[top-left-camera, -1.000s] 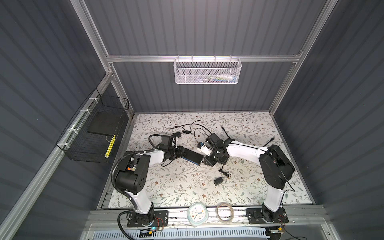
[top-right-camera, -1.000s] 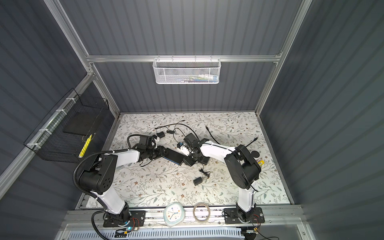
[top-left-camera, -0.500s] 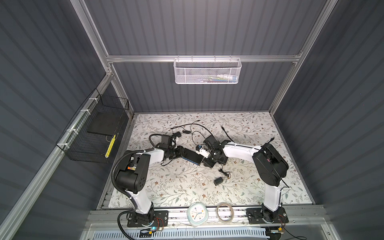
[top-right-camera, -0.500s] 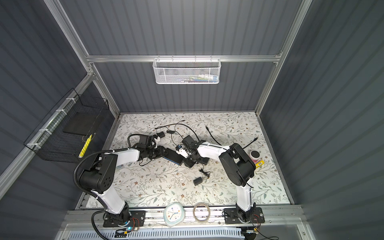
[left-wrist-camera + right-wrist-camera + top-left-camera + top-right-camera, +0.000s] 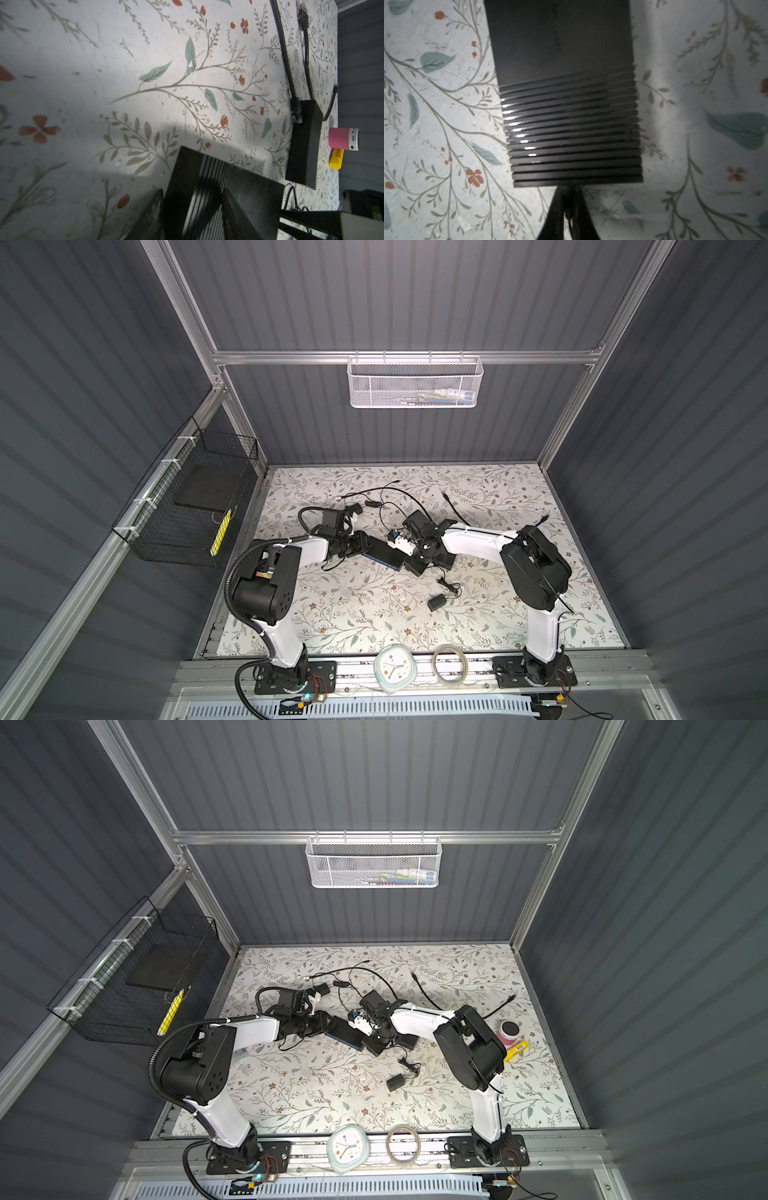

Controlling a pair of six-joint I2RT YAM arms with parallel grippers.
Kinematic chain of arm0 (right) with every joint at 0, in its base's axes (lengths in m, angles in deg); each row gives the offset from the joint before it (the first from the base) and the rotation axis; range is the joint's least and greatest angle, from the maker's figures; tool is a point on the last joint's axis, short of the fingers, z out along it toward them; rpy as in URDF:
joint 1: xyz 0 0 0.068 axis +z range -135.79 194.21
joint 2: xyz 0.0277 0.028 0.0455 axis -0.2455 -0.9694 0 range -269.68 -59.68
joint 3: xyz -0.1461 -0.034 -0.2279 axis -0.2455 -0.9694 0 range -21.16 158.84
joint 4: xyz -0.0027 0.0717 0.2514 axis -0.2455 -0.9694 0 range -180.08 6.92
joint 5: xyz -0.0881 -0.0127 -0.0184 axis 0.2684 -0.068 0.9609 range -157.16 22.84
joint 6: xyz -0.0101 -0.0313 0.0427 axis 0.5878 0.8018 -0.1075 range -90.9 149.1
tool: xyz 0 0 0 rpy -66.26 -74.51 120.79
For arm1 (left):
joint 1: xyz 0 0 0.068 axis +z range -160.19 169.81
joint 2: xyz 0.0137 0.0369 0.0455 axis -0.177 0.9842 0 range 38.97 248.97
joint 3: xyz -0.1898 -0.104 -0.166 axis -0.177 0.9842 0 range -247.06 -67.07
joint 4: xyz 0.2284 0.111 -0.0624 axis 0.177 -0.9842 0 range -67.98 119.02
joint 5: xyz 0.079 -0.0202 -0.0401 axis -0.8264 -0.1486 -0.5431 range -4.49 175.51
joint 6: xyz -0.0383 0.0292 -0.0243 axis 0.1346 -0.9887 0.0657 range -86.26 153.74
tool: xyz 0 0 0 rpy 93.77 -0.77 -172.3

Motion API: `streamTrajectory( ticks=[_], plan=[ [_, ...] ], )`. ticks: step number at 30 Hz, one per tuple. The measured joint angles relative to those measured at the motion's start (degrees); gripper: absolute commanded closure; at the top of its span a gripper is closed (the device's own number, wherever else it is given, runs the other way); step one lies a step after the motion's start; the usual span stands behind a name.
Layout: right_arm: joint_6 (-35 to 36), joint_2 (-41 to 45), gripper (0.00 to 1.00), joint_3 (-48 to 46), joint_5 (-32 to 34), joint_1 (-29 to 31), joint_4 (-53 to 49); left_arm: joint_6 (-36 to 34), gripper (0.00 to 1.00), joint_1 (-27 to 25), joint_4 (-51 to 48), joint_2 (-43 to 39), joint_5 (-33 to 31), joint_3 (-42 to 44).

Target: Insert the plug into the switch port

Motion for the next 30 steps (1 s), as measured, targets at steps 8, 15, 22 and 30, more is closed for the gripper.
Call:
streamTrajectory(
  ticks=[8,15,22,30],
  plan=[
    [-0.2,0.0,1.00,1.6,0.9,0.1,-2.1,-0.4,0.56,0.0,1.2,0.2,0.3,0.3],
    [-0.6,-2.0,1.00,5.0,1.6,0.0,-6.1,-0.4,0.57,-0.9,3.8,0.3,-0.6,1.1],
    [-1.6,-2.4,1.00,5.3,1.4,0.0,-6.3,-0.4,0.57,-1.0,6.4,0.9,-0.8,1.6],
    [-2.6,-3.6,1.00,7.8,1.1,0.0,-9.0,-0.3,0.57,-1.9,8.9,1.2,-2.2,2.1]
  ],
)
